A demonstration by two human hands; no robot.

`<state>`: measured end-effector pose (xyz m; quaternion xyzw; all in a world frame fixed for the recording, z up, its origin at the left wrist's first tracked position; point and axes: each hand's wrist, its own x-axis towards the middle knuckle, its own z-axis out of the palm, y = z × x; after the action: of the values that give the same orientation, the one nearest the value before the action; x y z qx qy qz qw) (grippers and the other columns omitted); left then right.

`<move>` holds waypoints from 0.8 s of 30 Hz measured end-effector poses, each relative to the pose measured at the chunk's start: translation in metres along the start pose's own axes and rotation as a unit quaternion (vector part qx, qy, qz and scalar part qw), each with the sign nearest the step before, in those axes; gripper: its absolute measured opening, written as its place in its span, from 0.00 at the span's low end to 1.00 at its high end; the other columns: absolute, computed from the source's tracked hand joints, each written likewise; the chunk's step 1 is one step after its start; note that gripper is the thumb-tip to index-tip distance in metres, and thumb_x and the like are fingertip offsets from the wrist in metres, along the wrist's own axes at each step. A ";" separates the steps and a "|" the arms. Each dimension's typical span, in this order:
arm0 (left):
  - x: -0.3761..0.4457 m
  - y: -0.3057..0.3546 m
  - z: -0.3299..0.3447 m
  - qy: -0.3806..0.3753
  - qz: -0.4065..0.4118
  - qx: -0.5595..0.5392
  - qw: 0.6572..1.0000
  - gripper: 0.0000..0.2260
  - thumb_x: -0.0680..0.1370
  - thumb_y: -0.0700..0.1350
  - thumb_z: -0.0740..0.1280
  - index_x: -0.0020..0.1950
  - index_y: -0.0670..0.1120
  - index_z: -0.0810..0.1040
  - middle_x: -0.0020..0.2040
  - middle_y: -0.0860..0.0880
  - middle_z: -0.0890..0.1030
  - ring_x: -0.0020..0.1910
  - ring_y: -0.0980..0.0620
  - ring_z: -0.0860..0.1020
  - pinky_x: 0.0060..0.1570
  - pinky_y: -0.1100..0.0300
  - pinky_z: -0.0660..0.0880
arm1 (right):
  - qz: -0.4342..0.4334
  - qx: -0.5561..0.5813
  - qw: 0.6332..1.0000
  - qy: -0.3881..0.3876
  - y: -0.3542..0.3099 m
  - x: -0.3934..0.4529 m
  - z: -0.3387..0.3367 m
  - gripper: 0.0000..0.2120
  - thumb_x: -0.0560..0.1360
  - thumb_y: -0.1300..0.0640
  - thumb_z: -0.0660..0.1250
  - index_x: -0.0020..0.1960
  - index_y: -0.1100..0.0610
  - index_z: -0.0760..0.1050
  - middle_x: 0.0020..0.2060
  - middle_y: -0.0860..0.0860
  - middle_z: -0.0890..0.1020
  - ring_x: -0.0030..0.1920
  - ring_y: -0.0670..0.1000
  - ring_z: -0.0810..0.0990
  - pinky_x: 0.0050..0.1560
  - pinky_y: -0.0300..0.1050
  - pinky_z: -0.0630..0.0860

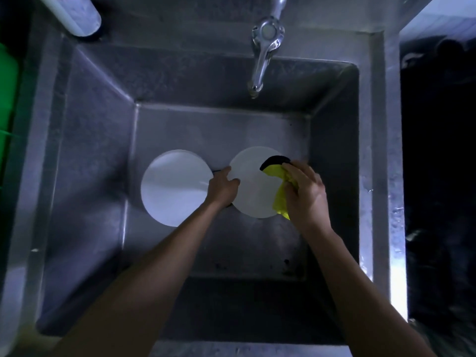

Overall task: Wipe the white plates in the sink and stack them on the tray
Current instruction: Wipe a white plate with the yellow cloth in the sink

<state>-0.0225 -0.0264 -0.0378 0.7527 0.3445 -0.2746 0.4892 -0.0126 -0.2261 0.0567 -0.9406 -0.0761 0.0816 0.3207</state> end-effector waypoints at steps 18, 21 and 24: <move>-0.015 0.011 -0.007 0.043 -0.025 -0.109 0.993 0.10 0.73 0.41 0.68 0.54 0.45 0.83 0.52 0.45 0.84 0.51 0.42 0.81 0.53 0.47 0.79 | 0.014 -0.032 0.999 -0.021 -0.006 0.000 0.007 0.23 0.74 0.71 0.63 0.67 0.60 0.78 0.66 0.57 0.78 0.60 0.64 0.75 0.63 0.58 0.75; -0.018 0.009 -0.002 0.027 -0.050 -0.111 0.992 0.17 0.74 0.39 0.69 0.62 0.43 0.81 0.57 0.44 0.83 0.52 0.43 0.81 0.52 0.48 0.80 | 0.008 -0.027 0.999 -0.029 -0.001 0.002 0.003 0.23 0.74 0.71 0.63 0.66 0.59 0.78 0.66 0.56 0.78 0.60 0.63 0.75 0.63 0.57 0.75; -0.025 0.009 0.004 -0.017 -0.077 -0.130 0.988 0.20 0.77 0.38 0.66 0.70 0.42 0.73 0.61 0.43 0.79 0.49 0.48 0.78 0.38 0.56 0.74 | 0.007 -0.021 0.999 -0.036 0.004 0.002 -0.001 0.23 0.74 0.70 0.62 0.66 0.59 0.78 0.66 0.55 0.78 0.60 0.62 0.76 0.63 0.57 0.75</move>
<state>-0.0311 -0.0389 -0.0157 0.6490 0.4261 -0.2769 0.5662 -0.0100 -0.2299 0.0548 -0.9442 -0.0826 0.1160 0.2971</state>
